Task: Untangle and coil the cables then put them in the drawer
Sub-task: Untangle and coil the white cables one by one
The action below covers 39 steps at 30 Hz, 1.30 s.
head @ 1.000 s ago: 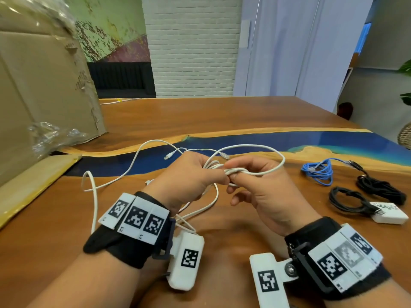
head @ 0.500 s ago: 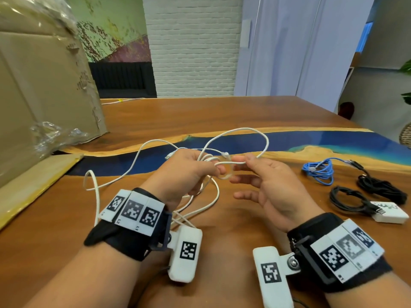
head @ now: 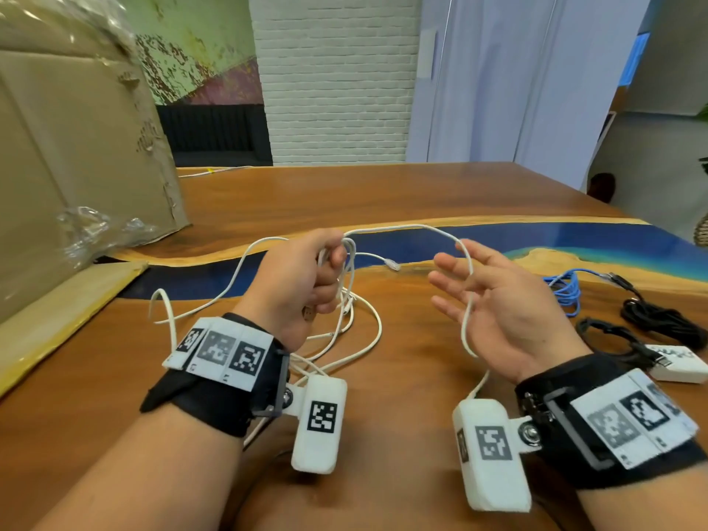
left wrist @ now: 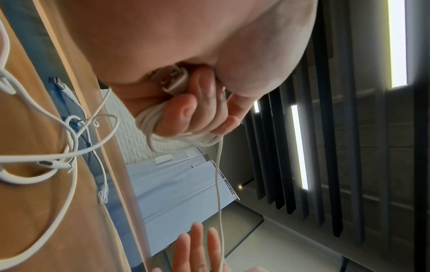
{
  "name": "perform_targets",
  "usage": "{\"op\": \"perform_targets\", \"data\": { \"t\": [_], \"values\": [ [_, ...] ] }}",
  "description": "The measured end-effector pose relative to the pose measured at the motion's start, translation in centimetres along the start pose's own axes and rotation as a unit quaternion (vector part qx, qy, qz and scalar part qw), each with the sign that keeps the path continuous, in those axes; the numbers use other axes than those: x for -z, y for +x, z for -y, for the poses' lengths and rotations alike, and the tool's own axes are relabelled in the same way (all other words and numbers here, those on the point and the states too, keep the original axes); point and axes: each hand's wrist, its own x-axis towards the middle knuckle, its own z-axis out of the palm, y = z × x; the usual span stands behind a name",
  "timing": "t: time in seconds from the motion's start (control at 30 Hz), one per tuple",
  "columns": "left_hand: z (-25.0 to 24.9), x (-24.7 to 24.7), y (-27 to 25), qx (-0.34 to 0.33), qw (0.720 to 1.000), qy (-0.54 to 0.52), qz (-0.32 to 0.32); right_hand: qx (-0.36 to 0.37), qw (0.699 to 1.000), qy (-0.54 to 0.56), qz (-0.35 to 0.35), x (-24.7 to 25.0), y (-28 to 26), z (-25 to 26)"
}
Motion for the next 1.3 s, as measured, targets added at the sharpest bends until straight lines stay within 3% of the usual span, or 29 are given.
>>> {"op": "perform_targets", "data": {
  "t": [0.17,0.27,0.4,0.47,0.57,0.63,0.8,0.9,1.0,1.1,1.17,1.3],
  "values": [
    [0.1,-0.5,-0.5,0.021,0.996,0.056,0.068,0.096,0.992,-0.075,0.016,0.0,-0.8,0.6],
    [0.1,-1.0,-0.9,0.031,0.991,0.052,0.121,0.110,0.990,-0.082,0.039,-0.7,-0.8,0.0],
    [-0.5,-1.0,-1.2,0.026,0.984,-0.064,0.162,0.071,0.994,-0.069,0.049,-0.3,-0.7,-0.3],
    [-0.9,-0.9,-1.3,0.014,0.970,-0.164,0.176,0.055,0.988,-0.119,0.086,0.1,-0.7,-0.1],
    [-1.1,-1.2,-1.2,0.000,0.948,-0.272,0.166,0.060,0.950,-0.267,0.151,-0.4,-1.3,-0.6],
    [-0.8,-1.8,-1.2,-0.025,0.951,-0.278,0.130,0.053,0.935,-0.294,0.189,-1.1,-2.0,-1.1],
    [0.1,-2.6,-0.9,-0.078,0.976,-0.197,0.060,0.044,0.909,-0.326,0.258,-1.7,-3.2,-1.2],
    [0.7,-3.2,-1.0,-0.093,0.993,-0.055,0.048,0.013,0.909,-0.303,0.287,-1.8,-3.6,-1.2],
    [1.1,-3.4,-1.2,-0.105,0.982,0.147,0.052,-0.015,0.902,-0.275,0.331,-1.8,-3.9,-0.9],
    [0.6,-2.2,-1.3,-0.062,0.950,0.279,0.123,-0.035,0.917,-0.217,0.333,-1.6,-3.9,-0.1],
    [0.3,-1.7,-1.6,-0.005,0.946,0.259,0.193,-0.008,0.928,-0.202,0.314,-1.4,-3.7,0.6],
    [0.0,-1.7,-2.2,0.050,0.950,0.191,0.243,0.106,0.930,-0.252,0.245,-0.7,-2.9,1.2]
  ]
}}
